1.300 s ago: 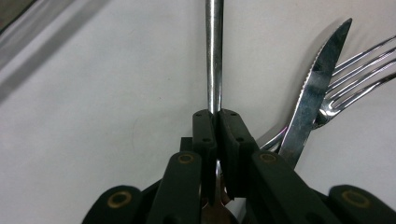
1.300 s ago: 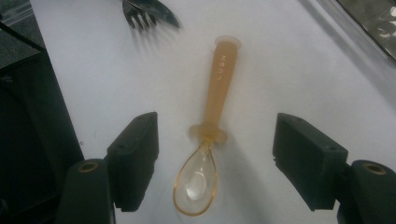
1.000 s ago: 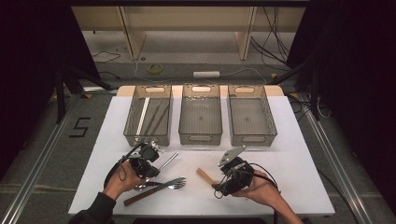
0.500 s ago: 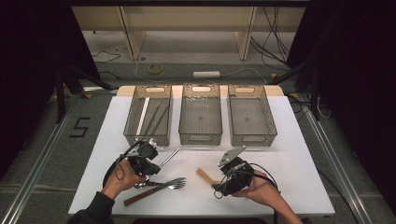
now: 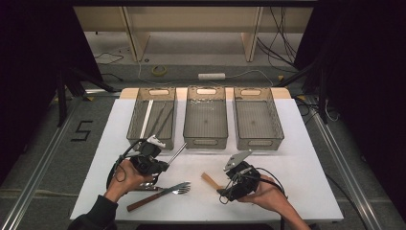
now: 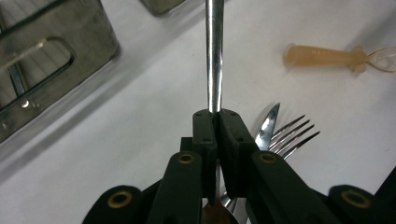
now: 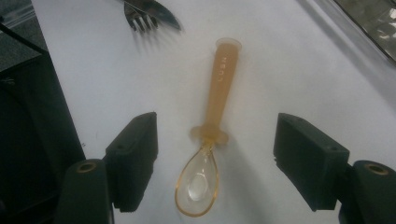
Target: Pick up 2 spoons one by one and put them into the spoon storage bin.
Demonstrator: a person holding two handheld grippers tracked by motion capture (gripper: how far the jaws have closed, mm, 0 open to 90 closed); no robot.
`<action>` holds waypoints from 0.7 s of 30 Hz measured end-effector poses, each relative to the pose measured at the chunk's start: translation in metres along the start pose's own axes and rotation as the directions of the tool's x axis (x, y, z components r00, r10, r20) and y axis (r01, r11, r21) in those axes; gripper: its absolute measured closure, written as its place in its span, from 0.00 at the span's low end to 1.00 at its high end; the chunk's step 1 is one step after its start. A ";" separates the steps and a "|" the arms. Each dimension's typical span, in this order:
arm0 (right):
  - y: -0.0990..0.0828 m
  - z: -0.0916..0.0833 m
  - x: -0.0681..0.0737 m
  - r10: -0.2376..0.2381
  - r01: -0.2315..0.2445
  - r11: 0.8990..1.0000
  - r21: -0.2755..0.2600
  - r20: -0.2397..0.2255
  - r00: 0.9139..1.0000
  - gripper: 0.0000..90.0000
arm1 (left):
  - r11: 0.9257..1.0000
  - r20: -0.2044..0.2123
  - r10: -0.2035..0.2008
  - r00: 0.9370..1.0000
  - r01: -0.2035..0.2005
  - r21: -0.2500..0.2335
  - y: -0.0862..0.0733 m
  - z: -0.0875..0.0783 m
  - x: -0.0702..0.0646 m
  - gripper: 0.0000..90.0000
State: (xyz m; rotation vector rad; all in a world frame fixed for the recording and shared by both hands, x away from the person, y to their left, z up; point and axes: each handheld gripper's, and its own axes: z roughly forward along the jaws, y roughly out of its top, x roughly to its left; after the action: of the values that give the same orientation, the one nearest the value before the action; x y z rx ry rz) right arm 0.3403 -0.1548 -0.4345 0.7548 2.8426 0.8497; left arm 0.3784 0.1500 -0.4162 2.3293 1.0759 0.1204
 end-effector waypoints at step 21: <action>-0.001 0.000 -0.001 0.016 -0.016 1.000 -0.009 -0.006 1.000 0.35 | 0.987 0.000 -0.018 1.000 0.017 -0.162 0.061 -0.009 0.013 0.94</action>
State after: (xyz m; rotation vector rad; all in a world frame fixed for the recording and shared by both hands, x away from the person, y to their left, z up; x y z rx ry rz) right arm 0.3409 -0.1561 -0.4350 0.7758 2.8393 0.8679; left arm 0.4255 0.1314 -0.3782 2.1748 1.0471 0.1954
